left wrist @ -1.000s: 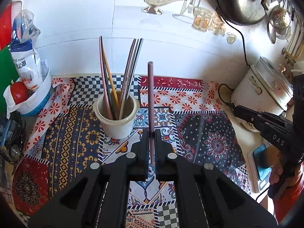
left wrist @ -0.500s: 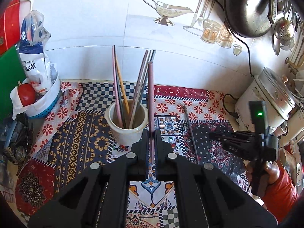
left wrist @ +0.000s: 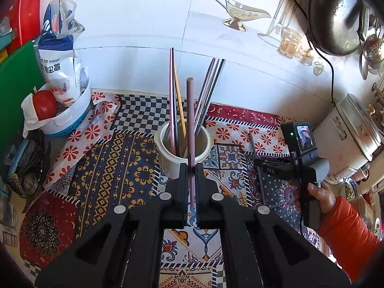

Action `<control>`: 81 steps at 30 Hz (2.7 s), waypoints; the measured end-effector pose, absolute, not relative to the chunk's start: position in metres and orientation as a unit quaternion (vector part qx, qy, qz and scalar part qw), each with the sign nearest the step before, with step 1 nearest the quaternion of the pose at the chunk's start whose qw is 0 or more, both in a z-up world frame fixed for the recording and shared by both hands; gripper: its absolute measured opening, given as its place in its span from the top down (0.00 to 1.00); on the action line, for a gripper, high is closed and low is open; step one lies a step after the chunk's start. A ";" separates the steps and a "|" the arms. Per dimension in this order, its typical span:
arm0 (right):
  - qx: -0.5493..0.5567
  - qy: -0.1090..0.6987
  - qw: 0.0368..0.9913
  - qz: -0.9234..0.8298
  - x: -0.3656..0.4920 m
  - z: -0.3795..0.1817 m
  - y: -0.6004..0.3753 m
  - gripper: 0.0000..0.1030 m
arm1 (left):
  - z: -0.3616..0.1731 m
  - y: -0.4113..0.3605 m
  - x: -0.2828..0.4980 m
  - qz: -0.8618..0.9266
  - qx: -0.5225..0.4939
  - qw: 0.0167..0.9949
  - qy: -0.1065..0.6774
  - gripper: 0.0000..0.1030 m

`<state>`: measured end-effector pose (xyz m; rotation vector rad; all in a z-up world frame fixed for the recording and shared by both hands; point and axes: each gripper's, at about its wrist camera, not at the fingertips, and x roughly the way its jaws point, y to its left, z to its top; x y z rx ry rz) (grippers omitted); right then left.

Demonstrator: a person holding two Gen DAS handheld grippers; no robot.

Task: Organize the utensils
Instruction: 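Carry both held sticks toward the white cup and raise them upright, then lower both sticks into the white cup beside the other sticks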

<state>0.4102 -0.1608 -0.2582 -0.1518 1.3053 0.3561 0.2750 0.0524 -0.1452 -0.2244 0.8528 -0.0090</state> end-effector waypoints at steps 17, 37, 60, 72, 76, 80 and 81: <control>-0.087 0.574 0.794 0.180 0.430 -0.267 -0.149 0.85 | -0.148 0.053 0.286 -0.008 -0.111 0.901 0.418 0.97; -0.016 0.555 0.805 0.208 0.367 -0.207 -0.195 0.94 | -0.130 0.052 0.274 -0.011 -0.112 0.911 0.398 0.97; 0.048 0.356 0.887 0.289 0.366 -0.064 -0.128 0.94 | -0.069 0.068 0.271 0.009 -0.088 0.944 0.319 0.97; 0.054 0.297 0.898 0.320 0.387 -0.062 -0.051 0.94 | -0.072 0.088 0.293 0.021 -0.101 0.942 0.320 0.97; 0.055 0.276 0.904 0.322 0.395 -0.067 -0.035 0.94 | -0.078 0.095 0.302 0.020 -0.113 0.937 0.329 0.97; 0.046 0.259 0.912 0.314 0.400 -0.075 -0.024 0.94 | -0.085 0.100 0.313 0.019 -0.116 0.933 0.339 0.97; 0.043 0.257 0.913 0.314 0.401 -0.079 -0.022 0.94 | -0.087 0.100 0.316 0.018 -0.116 0.932 0.343 0.97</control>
